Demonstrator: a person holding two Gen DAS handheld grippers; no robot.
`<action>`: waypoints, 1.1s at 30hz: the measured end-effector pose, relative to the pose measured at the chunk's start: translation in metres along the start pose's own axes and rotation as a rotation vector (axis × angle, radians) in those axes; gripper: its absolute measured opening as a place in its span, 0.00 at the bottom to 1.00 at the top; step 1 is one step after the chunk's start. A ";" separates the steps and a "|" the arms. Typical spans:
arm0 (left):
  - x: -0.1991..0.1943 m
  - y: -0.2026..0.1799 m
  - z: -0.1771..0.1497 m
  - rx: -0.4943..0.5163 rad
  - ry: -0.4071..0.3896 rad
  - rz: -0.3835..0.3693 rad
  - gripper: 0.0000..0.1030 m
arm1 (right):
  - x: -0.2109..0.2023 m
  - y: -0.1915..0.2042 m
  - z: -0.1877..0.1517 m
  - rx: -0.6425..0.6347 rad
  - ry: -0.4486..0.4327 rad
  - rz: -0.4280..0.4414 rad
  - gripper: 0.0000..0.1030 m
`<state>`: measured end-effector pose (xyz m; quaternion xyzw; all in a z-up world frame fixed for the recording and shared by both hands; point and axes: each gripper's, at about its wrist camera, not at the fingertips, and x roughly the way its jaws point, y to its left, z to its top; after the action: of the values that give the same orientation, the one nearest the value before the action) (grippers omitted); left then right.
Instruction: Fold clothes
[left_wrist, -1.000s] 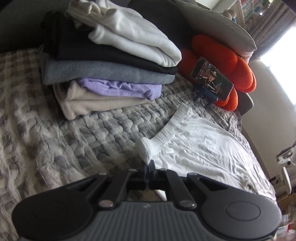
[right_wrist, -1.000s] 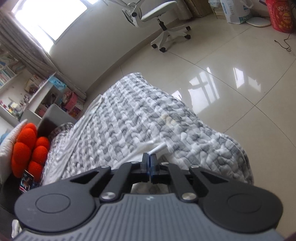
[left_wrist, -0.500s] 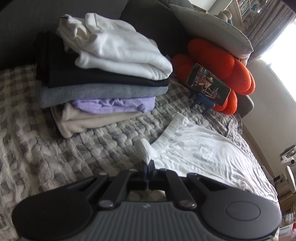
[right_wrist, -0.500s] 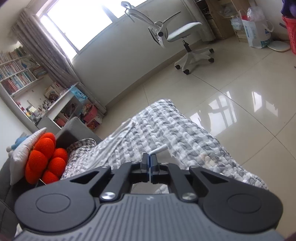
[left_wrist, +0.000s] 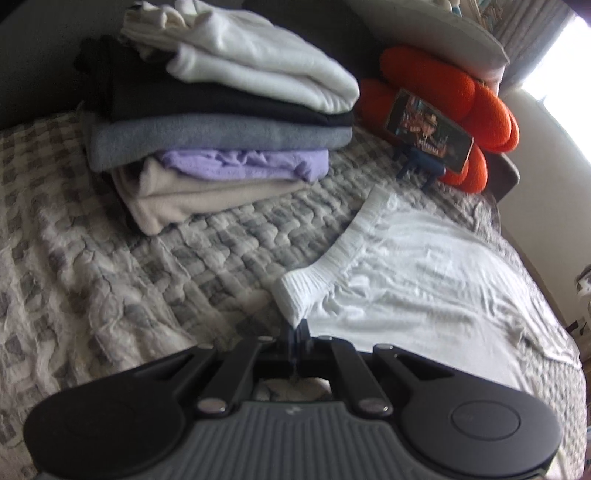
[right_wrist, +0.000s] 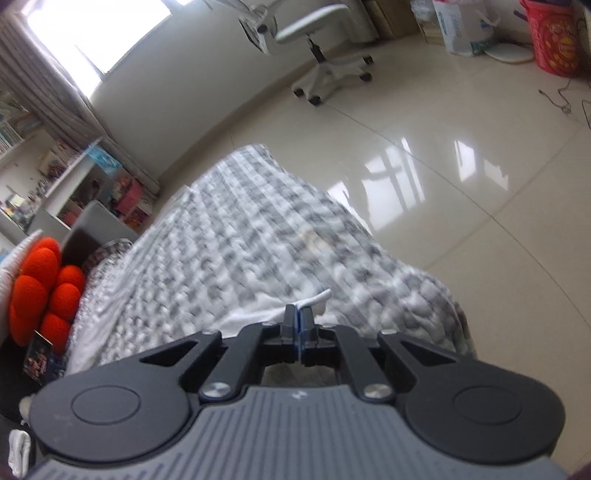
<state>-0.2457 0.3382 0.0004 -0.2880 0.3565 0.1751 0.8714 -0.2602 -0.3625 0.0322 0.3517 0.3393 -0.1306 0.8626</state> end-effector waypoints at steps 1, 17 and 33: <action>0.001 0.001 0.000 0.000 0.002 -0.001 0.01 | 0.004 -0.002 -0.002 0.011 0.011 0.001 0.02; -0.028 0.004 0.015 0.147 -0.007 0.105 0.35 | -0.003 0.006 0.018 -0.145 -0.029 -0.143 0.28; 0.058 -0.164 0.040 0.435 0.021 -0.163 0.46 | 0.132 0.232 -0.011 -0.655 0.119 0.213 0.36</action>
<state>-0.1016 0.2428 0.0439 -0.1232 0.3704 0.0201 0.9204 -0.0609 -0.1862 0.0570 0.0967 0.3743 0.0967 0.9172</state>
